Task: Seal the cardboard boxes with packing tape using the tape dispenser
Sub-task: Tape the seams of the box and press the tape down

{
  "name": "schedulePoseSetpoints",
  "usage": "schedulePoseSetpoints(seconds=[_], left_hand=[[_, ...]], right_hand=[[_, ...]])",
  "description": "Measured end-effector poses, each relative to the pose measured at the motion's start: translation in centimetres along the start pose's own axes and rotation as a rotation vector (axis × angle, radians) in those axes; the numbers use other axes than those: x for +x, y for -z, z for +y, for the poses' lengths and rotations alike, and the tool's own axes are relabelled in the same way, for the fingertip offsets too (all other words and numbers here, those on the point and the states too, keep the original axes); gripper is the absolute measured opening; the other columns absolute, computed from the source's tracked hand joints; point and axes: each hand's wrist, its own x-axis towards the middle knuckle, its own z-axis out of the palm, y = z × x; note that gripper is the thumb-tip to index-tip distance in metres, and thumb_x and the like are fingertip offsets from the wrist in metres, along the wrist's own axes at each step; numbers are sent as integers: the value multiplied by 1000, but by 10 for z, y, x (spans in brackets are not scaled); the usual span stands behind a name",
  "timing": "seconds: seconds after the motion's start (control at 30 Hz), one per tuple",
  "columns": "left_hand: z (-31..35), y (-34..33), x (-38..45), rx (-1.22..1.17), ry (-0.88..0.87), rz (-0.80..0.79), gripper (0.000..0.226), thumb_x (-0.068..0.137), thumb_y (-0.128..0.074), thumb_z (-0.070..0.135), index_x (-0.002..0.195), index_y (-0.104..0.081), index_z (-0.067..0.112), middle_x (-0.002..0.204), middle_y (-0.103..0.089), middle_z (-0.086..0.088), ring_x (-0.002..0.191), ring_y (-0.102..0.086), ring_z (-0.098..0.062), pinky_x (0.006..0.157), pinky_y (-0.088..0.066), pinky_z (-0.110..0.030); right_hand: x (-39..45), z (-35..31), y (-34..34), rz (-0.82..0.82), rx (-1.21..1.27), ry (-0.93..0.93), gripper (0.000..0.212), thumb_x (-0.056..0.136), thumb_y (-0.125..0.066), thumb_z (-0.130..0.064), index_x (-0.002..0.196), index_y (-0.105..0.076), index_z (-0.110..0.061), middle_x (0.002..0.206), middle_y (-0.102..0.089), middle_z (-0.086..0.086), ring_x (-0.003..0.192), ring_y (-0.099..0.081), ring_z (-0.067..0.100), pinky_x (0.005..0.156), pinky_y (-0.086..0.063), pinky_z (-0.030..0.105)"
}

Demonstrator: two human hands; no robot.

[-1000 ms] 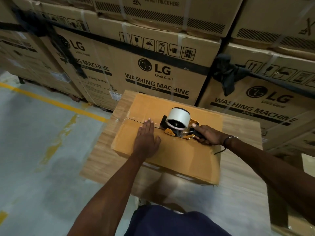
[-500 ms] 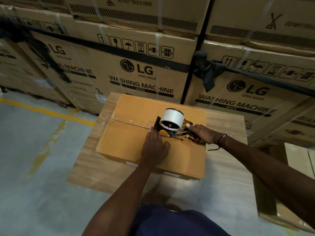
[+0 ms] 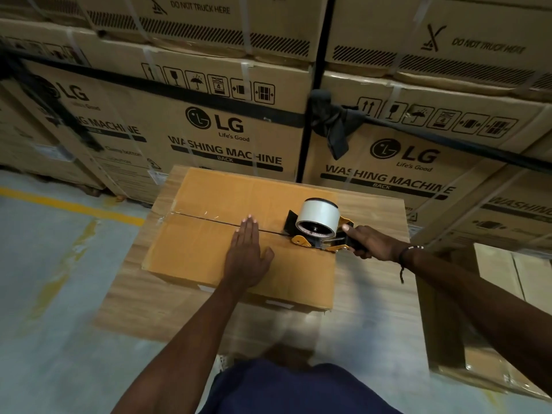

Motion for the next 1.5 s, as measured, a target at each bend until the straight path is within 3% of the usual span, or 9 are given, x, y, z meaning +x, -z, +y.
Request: schedulePoseSetpoints(seconds=[0.17, 0.3, 0.53, 0.73, 1.0, 1.1, 1.23, 1.37, 1.5], left_hand=[[59, -3, -5, -67, -92, -67, 81, 101, -35, 54, 159, -22, -1, 169, -14, -21, 158, -9, -30, 128, -4, -39], [87, -14, -8, -41, -65, -68, 93, 100, -29, 71, 154, -33, -4, 165, -25, -24, 157, -15, -33, 126, -5, -40], [73, -20, -6, -40, -121, -16, 93, 100, -26, 73, 164, -3, 8, 173, 2, -9, 159, 4, -21, 129, -5, -40], [76, -25, -5, -14, -119, -11, 93, 101, -27, 72, 164, -4, 7, 172, -1, -11, 159, 1, -22, 129, -6, -40], [93, -21, -4, -56, -145, -28, 88, 101, -32, 63, 164, -5, 7, 172, 2, -10, 159, 4, -23, 129, -8, -44], [127, -26, -9, -88, -270, -91, 89, 100, -37, 65, 162, -14, 6, 172, 1, -12, 159, 6, -24, 129, -6, -44], [142, -38, -11, -19, -249, -68, 84, 92, -47, 56, 154, -31, 3, 171, -5, -17, 159, -1, -28, 127, -17, -49], [138, -38, -12, -27, -256, -37, 88, 90, -48, 52, 160, -22, 5, 172, -3, -13, 160, 0, -25, 129, -13, -45], [139, -41, -12, -7, -243, -47, 98, 90, -46, 54, 164, -1, 7, 173, 3, -10, 159, 3, -24, 129, -8, -42]], right_hand=[[6, -4, -2, -11, -13, 5, 82, 88, -28, -85, 77, -55, -9, 63, -46, 0, 54, -38, 11, 54, -38, 21], [5, -1, -1, -30, -5, 8, 79, 89, -28, -83, 74, -54, -10, 62, -46, 0, 54, -38, 10, 54, -39, 20], [-25, 25, 26, -13, 9, -6, 74, 88, -33, -83, 67, -48, -14, 57, -41, -3, 51, -33, 13, 53, -34, 23], [-59, 49, 36, 51, 35, -62, 97, 68, -40, -101, 80, -53, -6, 64, -43, 5, 53, -34, 12, 50, -34, 20], [-53, 55, 36, 32, 78, -45, 91, 72, -42, -99, 73, -51, -8, 60, -39, 4, 52, -31, 14, 50, -32, 23], [-52, 62, 36, 25, 90, -49, 91, 74, -42, -97, 73, -51, -6, 60, -39, 4, 53, -31, 15, 51, -32, 23], [-50, 65, 39, 26, 82, -51, 90, 75, -44, -95, 73, -52, -6, 60, -40, 5, 52, -33, 15, 50, -34, 21], [-50, 66, 46, 15, 54, -54, 74, 86, -36, -83, 68, -54, -13, 59, -45, 3, 52, -35, 16, 51, -35, 23], [-55, 83, 56, 21, 16, -93, 86, 81, -40, -92, 69, -56, -8, 62, -45, 11, 54, -36, 20, 55, -36, 29]])
